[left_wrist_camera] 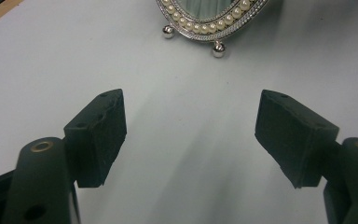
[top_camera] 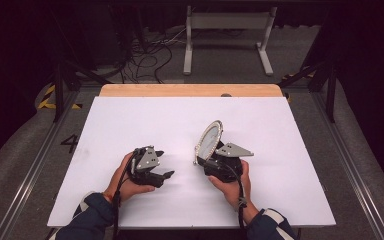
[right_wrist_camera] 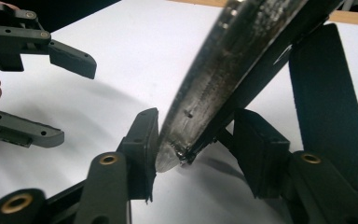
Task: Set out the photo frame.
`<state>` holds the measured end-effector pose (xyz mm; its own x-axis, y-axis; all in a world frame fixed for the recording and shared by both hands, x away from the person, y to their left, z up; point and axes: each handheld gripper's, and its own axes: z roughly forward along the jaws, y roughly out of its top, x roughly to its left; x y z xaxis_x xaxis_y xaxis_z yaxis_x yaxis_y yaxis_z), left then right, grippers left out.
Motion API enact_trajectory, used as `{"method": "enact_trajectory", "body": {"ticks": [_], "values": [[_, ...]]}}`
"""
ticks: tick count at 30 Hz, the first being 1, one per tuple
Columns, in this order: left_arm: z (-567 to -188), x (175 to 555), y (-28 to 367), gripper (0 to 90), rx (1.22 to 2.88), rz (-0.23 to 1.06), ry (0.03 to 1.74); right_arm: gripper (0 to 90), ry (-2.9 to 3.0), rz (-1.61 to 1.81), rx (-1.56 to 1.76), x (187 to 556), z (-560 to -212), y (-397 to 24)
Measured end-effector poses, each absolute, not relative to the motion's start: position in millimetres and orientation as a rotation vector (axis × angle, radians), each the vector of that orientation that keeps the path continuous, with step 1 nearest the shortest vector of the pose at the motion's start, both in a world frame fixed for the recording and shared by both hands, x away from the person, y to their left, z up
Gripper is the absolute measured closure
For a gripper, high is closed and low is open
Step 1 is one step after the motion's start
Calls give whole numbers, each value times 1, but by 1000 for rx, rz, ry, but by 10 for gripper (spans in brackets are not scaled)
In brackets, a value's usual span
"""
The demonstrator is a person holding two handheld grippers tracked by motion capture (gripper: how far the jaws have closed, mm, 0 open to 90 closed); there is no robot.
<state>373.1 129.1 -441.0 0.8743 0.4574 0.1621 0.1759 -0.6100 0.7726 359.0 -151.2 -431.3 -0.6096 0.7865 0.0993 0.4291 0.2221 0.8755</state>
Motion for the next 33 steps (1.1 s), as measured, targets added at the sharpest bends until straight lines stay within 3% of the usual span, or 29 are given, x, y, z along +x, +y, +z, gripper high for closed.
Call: {"method": "enact_trajectory", "body": {"ticks": [33], "values": [[-436,372,129,250,2215,440,444,659,2295,1392,1093,359,-424,-180]]}}
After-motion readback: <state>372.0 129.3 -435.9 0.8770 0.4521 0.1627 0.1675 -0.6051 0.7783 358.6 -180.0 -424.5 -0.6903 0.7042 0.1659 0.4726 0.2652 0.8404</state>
